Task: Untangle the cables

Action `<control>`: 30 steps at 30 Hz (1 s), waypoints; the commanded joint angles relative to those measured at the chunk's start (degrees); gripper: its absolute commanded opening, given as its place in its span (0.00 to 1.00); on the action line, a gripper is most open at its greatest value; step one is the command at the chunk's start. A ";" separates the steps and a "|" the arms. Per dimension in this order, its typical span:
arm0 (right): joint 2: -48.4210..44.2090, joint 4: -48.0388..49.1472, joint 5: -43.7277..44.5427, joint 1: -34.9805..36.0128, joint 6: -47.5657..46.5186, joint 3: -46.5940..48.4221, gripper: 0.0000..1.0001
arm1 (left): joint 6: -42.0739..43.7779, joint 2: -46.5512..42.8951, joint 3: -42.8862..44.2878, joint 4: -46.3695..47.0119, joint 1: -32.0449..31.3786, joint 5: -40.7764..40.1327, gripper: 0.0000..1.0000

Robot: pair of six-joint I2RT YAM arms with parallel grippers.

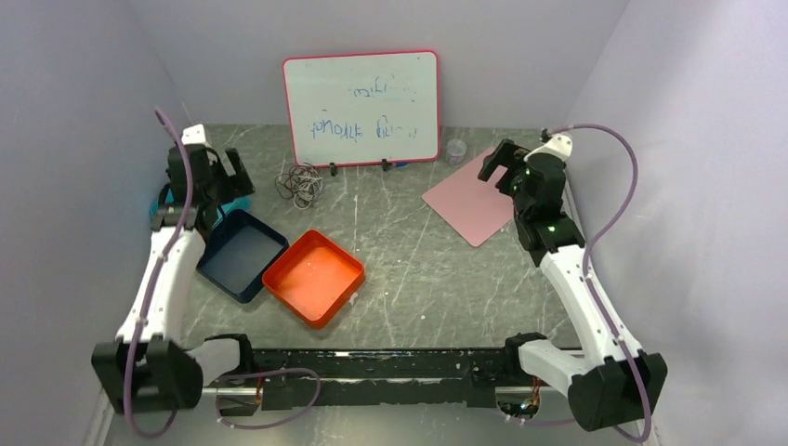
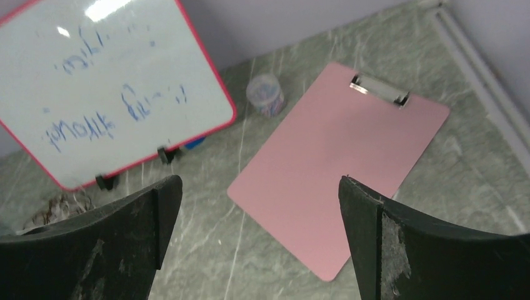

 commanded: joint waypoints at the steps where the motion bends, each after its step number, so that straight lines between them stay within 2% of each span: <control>1: 3.26 -4.28 -6.84 -0.64 1.48 0.24 1.00 | 2.92 9.15 7.72 -2.27 3.93 8.88 0.99; 6: 3.64 -2.20 -14.61 -0.64 3.46 -4.06 1.00 | 5.14 16.71 12.53 -3.37 5.34 7.87 0.99; 11: 4.27 -0.86 -19.78 -0.66 3.92 -7.90 1.00 | 6.35 23.78 15.25 -3.38 8.93 14.68 0.99; 15: 4.20 -1.19 -20.89 -0.64 2.67 -9.32 1.00 | 9.44 32.31 20.24 -6.47 9.27 15.97 0.99; 19: 4.00 -1.18 -21.31 -0.68 1.73 -10.36 1.00 | 11.71 38.10 22.51 -5.71 9.56 16.69 0.99; 25: 3.94 -0.78 -23.01 -0.66 1.21 -11.07 1.00 | 14.65 43.83 26.24 -6.19 10.01 17.38 0.99; 30: 4.47 -0.27 -23.48 -0.57 1.00 -11.41 1.00 | 14.85 45.76 25.90 -5.70 10.01 20.21 0.99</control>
